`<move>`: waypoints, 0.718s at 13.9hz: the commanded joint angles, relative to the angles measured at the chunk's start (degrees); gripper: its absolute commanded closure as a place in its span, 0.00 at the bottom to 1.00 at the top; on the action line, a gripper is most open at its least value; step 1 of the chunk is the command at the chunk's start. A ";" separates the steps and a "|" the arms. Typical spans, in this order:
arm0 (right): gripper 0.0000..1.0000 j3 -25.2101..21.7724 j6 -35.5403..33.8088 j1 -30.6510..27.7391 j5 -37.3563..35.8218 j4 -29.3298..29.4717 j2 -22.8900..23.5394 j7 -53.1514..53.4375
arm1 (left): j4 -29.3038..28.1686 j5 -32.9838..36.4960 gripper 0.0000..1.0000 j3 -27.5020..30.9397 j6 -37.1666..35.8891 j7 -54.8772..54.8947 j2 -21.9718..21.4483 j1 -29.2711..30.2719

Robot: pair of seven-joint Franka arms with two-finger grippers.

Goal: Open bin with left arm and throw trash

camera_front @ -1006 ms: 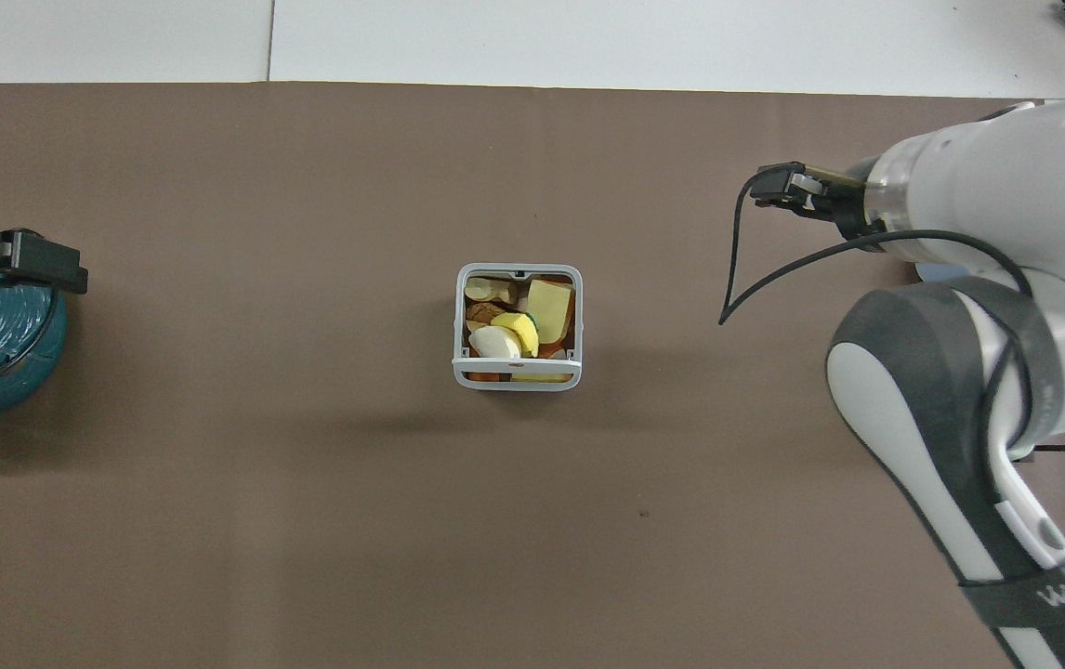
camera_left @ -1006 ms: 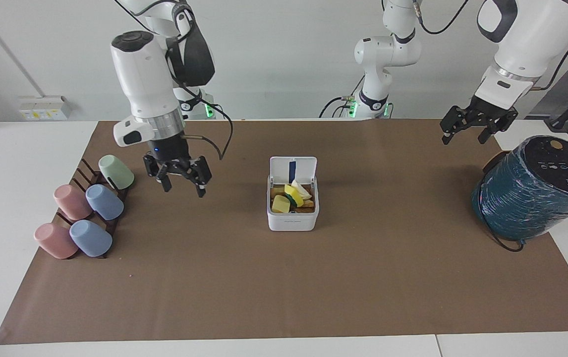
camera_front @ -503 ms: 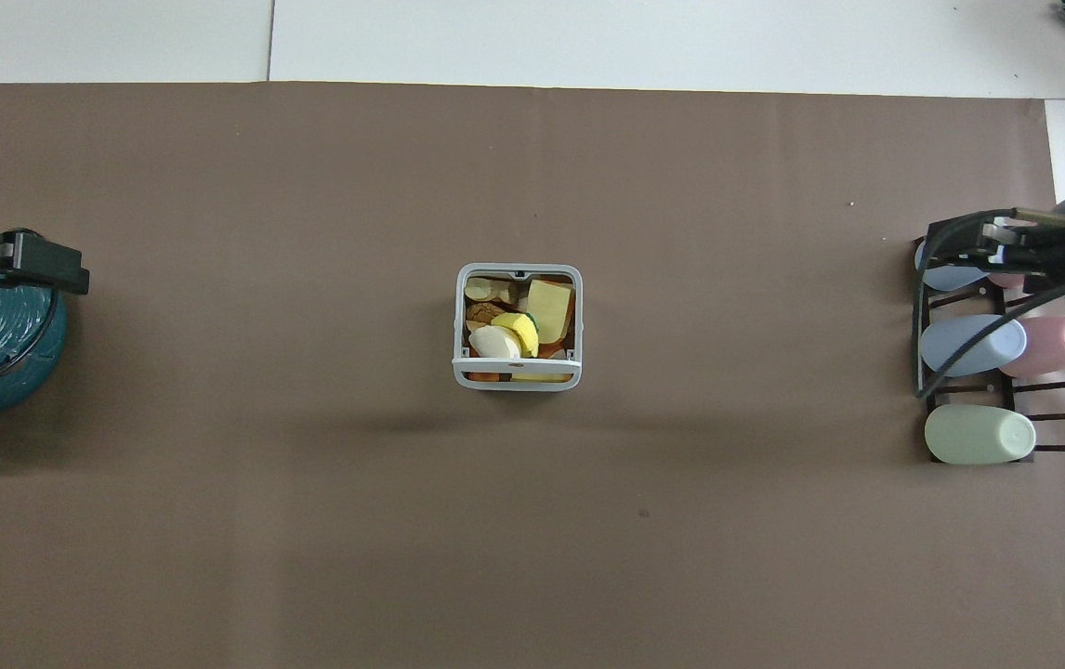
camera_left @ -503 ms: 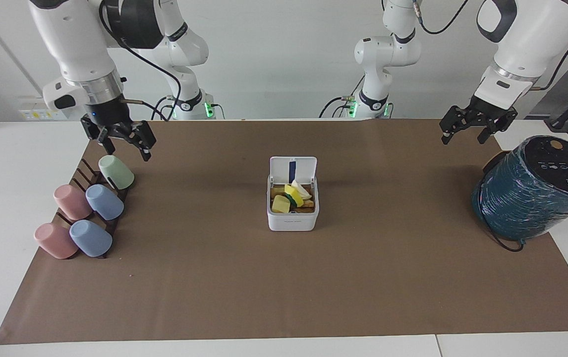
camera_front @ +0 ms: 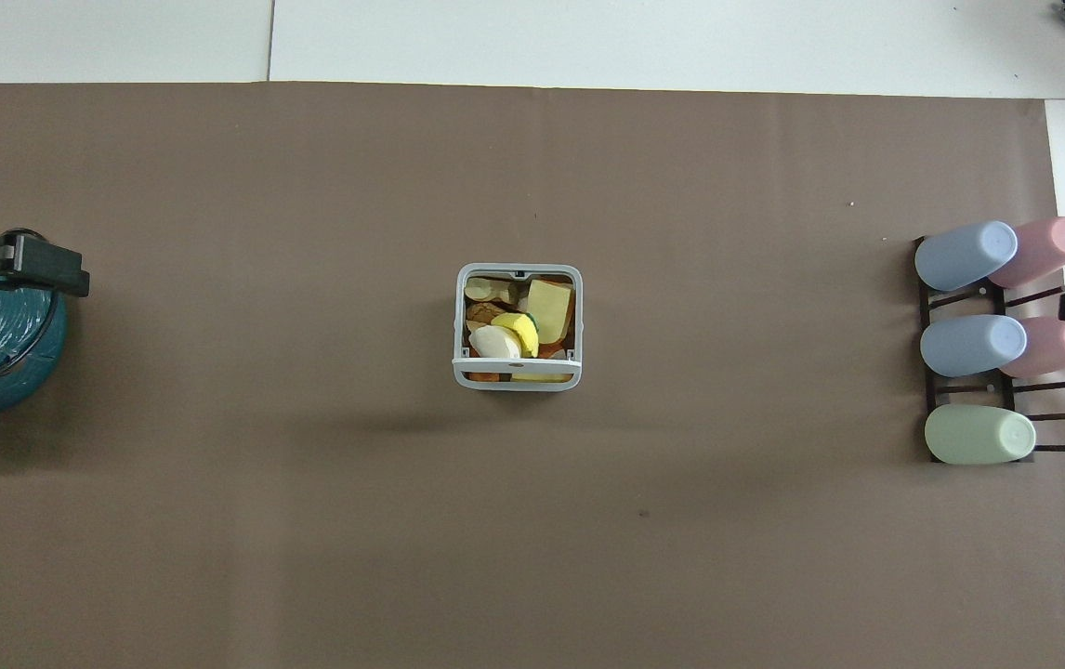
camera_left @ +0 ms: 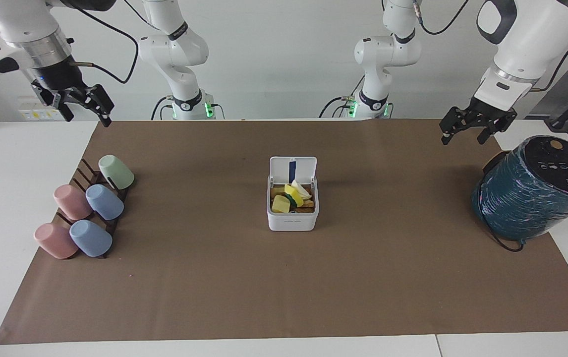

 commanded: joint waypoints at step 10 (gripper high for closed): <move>0.00 -0.10 0.15 1.66 0.20 -2.09 -0.70 -0.46 | -3.63 0.30 0.00 -0.14 0.94 0.63 -2.59 0.53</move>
